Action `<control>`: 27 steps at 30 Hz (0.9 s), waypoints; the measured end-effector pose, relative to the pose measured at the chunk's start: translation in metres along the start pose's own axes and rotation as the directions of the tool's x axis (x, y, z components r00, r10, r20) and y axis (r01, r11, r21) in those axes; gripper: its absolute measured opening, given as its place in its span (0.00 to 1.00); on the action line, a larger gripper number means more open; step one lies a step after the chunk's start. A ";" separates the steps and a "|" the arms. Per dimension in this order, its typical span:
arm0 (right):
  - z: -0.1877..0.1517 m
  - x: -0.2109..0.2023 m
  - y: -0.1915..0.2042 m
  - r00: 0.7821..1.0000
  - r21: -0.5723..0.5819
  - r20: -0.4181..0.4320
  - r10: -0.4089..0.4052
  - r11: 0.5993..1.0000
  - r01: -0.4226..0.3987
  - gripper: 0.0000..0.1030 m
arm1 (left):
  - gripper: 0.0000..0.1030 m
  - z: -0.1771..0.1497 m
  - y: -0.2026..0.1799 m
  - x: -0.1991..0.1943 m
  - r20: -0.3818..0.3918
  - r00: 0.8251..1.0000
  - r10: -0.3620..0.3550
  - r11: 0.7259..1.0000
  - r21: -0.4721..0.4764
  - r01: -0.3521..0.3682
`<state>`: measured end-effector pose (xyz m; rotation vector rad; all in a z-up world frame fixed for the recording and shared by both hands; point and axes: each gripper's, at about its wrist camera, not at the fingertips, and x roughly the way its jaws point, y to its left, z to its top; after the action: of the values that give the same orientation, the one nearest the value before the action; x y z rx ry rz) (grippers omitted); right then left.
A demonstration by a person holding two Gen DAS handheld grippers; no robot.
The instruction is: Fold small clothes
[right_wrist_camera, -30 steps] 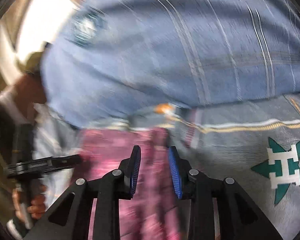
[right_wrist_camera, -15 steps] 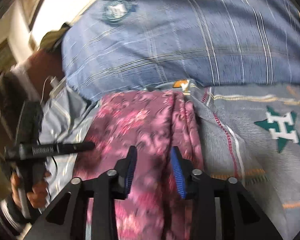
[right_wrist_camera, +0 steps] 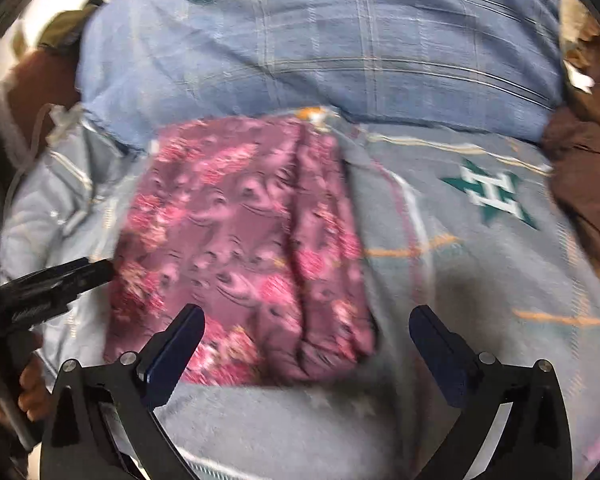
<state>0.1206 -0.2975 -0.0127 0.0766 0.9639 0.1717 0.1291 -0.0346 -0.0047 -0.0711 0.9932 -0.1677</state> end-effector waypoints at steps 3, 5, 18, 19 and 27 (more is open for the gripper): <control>-0.011 -0.011 0.000 0.998 -0.044 -0.033 -0.060 0.997 0.059 1.00 | 0.68 -0.008 0.003 -0.009 0.022 0.999 0.029 0.999 0.017 -0.029; -0.021 -0.021 0.004 0.991 -0.102 -0.001 -0.135 0.986 0.134 1.00 | 0.71 -0.014 0.004 -0.016 0.049 0.997 0.060 0.997 0.038 -0.062; -0.042 -0.055 0.014 0.985 -0.152 0.092 -0.145 0.976 0.158 1.00 | 0.72 -0.041 0.000 -0.040 0.095 0.979 0.178 0.976 0.109 -0.188; -0.043 -0.055 0.015 0.985 -0.156 0.093 -0.144 0.975 0.158 1.00 | 0.72 -0.042 0.001 -0.039 0.077 0.982 0.173 0.977 0.113 -0.181; -0.048 -0.058 0.021 0.984 -0.177 0.101 -0.149 0.970 0.166 1.00 | 0.72 -0.059 -0.006 -0.041 0.077 0.980 0.183 0.961 0.199 -0.195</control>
<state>0.0464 -0.2882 0.0097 -0.1623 0.8594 0.1097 0.0570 -0.0320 -0.0017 0.2068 0.9148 -0.0915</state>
